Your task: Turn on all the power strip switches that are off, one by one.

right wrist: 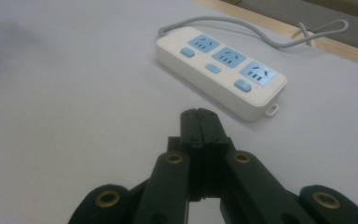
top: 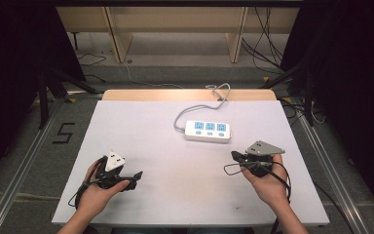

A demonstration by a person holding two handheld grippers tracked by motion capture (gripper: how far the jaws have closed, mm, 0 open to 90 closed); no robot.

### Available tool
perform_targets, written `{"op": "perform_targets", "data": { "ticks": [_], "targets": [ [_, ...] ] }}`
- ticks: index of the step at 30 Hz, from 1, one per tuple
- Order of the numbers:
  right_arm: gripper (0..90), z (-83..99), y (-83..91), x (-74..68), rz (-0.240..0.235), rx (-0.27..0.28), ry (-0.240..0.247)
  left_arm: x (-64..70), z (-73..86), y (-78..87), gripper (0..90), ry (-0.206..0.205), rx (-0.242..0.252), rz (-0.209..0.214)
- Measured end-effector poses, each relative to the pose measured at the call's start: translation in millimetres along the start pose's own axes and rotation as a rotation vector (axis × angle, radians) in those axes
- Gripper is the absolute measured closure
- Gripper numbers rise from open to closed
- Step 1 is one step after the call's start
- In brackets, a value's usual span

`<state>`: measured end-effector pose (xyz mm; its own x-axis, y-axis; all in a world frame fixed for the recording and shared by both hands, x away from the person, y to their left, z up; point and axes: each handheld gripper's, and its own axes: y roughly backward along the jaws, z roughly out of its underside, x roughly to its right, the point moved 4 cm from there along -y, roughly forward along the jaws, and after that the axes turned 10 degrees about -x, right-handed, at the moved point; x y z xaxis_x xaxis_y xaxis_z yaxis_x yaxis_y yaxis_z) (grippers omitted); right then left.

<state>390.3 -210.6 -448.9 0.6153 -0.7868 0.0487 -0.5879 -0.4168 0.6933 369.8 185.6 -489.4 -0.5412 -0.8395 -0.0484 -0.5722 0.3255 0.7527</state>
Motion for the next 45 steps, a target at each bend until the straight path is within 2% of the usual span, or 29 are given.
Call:
{"op": "perform_targets", "data": {
  "ticks": [9, 19, 45],
  "targets": [
    [90.0, -19.8, -9.3, 6.6, 0.004, -0.035, 0.015, -0.5, 0.4, -0.6, 18.9, 0.001, -0.001, 0.0],
    [90.0, -41.3, -19.2, 11.1, 0.013, -0.05, 0.032, 0.0, 0.2, -1.6, 18.9, 0.001, -0.001, 0.004],
    [90.0, -72.7, -48.8, 10.4, 0.011, -0.106, 0.059, 0.4, 0.1, -1.6, 19.0, 0.001, 0.001, 0.004]
  ]
}}
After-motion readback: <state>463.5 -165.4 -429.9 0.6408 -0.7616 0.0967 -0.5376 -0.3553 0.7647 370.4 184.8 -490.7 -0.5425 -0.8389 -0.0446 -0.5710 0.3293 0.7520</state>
